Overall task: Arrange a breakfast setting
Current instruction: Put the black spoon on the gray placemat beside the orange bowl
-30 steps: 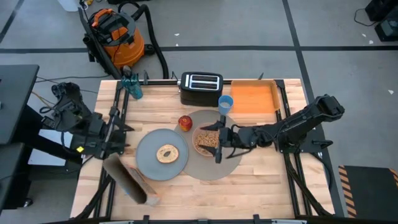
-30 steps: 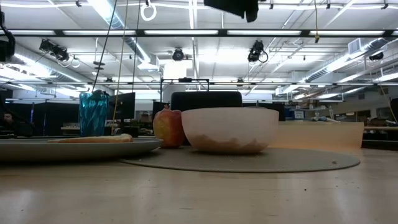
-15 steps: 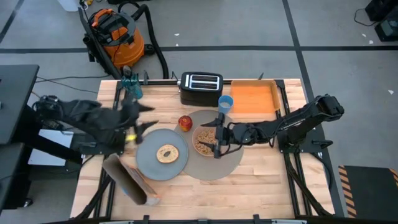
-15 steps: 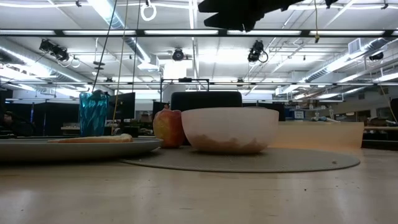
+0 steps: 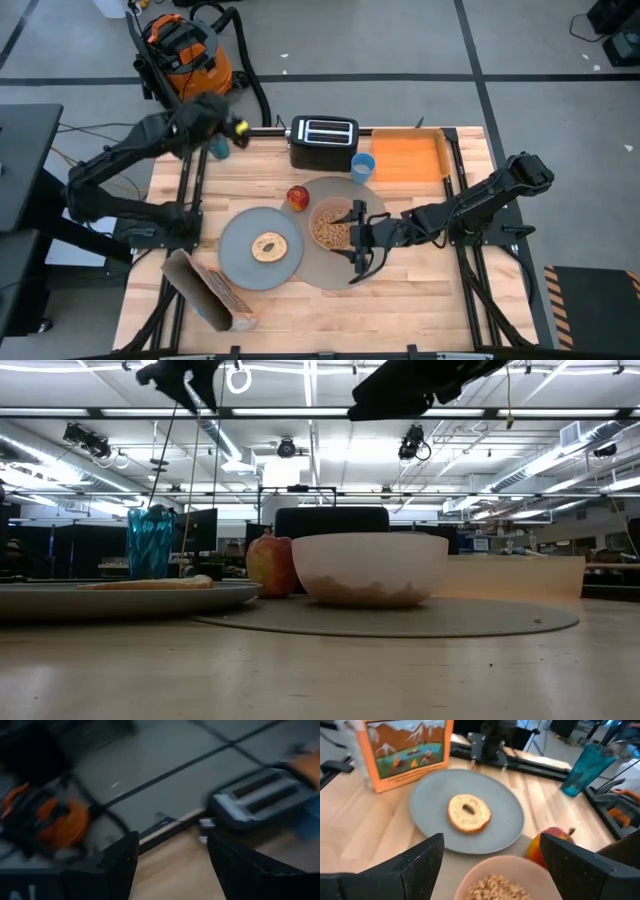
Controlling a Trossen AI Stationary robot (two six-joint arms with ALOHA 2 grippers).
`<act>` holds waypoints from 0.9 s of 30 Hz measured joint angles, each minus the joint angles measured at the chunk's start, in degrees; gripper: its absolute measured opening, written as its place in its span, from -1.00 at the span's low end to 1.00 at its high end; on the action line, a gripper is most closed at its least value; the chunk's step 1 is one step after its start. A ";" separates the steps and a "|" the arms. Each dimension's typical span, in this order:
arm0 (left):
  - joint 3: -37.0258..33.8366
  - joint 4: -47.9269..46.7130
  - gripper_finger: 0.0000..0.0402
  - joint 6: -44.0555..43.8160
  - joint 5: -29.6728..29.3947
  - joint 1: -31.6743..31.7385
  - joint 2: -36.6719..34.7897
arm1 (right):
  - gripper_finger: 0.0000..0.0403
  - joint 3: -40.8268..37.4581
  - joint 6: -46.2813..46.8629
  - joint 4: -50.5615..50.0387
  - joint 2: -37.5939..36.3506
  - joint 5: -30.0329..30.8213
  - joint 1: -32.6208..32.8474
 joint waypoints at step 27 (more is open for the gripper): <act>-3.54 -7.28 0.58 -23.13 -3.58 24.08 13.11 | 0.67 0.00 0.58 0.68 -0.02 -2.89 9.42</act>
